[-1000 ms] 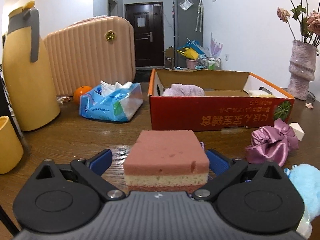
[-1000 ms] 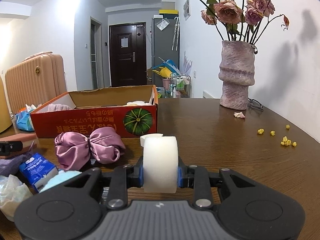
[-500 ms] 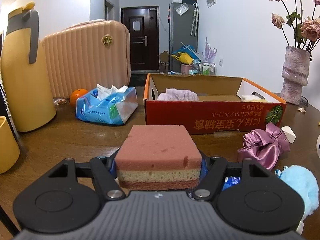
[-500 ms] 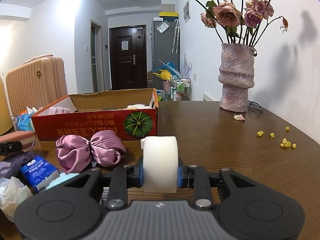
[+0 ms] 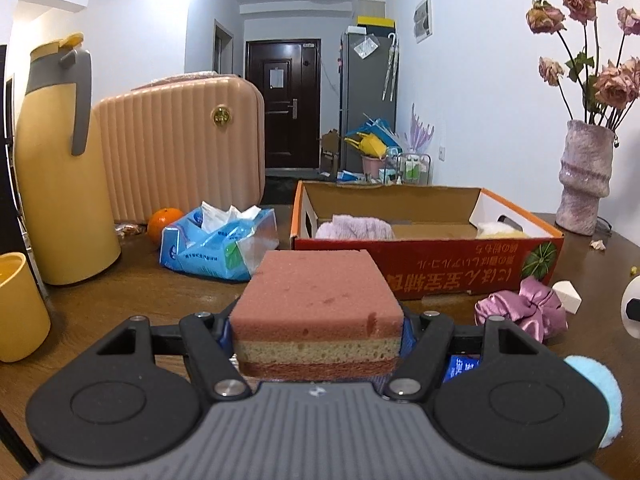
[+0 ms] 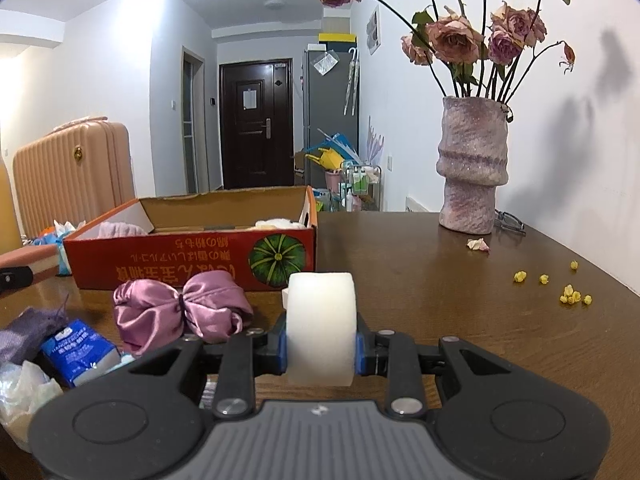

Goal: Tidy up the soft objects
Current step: 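Carry the pink sponge and white foam roll in both grippers over the cardboard box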

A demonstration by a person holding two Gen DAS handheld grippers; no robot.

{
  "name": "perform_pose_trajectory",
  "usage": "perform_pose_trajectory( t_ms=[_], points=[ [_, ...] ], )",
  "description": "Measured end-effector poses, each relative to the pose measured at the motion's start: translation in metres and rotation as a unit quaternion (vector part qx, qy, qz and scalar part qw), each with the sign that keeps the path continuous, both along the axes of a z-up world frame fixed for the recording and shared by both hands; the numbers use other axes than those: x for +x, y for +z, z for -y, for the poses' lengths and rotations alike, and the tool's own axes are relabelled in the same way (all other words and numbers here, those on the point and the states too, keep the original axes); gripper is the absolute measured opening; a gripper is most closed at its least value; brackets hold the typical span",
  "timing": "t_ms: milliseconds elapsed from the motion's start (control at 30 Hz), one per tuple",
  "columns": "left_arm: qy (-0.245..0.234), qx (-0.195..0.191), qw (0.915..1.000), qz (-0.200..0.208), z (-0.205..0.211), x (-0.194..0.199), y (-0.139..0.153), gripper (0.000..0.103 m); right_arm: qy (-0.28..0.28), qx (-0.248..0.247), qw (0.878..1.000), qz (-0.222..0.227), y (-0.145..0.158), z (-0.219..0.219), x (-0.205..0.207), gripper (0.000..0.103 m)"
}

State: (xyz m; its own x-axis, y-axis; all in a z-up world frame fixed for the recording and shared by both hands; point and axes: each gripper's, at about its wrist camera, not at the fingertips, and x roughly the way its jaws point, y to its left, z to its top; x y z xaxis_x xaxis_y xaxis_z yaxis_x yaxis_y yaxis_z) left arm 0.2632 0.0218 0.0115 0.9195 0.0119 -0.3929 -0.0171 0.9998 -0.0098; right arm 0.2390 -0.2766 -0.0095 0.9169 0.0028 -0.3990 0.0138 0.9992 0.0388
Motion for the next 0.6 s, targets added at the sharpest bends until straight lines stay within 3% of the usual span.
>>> perform_pose_trajectory(
  t_ms=[600],
  points=[
    [0.002, -0.024, 0.9985, 0.049, 0.019, -0.011, 0.025, 0.071, 0.017, 0.004, 0.997, 0.074, 0.012, -0.029, 0.001, 0.028]
  ],
)
